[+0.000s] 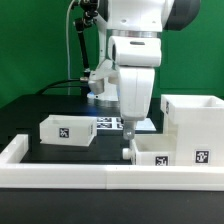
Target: Assemble drawer
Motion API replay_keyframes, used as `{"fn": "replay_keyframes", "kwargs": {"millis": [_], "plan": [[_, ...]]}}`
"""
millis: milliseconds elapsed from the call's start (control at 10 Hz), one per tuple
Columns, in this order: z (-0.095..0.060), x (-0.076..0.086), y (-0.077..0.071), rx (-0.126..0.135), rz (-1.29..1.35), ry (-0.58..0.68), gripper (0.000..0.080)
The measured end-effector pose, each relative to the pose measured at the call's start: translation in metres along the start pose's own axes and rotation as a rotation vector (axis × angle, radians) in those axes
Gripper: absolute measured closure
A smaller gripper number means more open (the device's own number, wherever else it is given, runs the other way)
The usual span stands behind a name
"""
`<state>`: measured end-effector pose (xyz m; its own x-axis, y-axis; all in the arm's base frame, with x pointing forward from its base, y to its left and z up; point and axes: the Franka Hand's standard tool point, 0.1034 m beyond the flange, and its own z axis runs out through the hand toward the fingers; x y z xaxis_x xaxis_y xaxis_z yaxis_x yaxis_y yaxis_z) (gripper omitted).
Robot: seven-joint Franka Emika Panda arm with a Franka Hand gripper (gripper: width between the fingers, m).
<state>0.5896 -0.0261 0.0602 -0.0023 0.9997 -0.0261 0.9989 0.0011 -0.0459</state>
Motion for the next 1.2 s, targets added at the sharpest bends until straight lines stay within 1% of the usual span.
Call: {"fn": "replay_keyframes", "kwargs": {"millis": [100, 200, 300, 400, 500, 600, 700, 800, 1000, 1200], "plan": [[0.001, -0.001, 0.007, -0.005, 0.001, 0.002, 0.0151], [0.001, -0.005, 0.006, -0.004, 0.001, 0.002, 0.0151], [0.002, -0.005, 0.006, -0.003, 0.002, 0.002, 0.0151], [0.005, -0.01, 0.003, -0.002, -0.032, 0.022, 0.0151], [0.013, -0.022, -0.005, 0.009, -0.032, 0.086, 0.0151], [0.018, -0.028, -0.007, 0.011, -0.027, 0.129, 0.0151], [0.023, -0.031, -0.009, 0.016, -0.025, 0.169, 0.0151], [0.03, -0.033, -0.012, 0.031, -0.015, 0.202, 0.0151], [0.036, -0.028, -0.009, 0.048, -0.017, 0.251, 0.0151], [0.035, -0.009, -0.005, 0.04, -0.017, 0.26, 0.0151]]}}
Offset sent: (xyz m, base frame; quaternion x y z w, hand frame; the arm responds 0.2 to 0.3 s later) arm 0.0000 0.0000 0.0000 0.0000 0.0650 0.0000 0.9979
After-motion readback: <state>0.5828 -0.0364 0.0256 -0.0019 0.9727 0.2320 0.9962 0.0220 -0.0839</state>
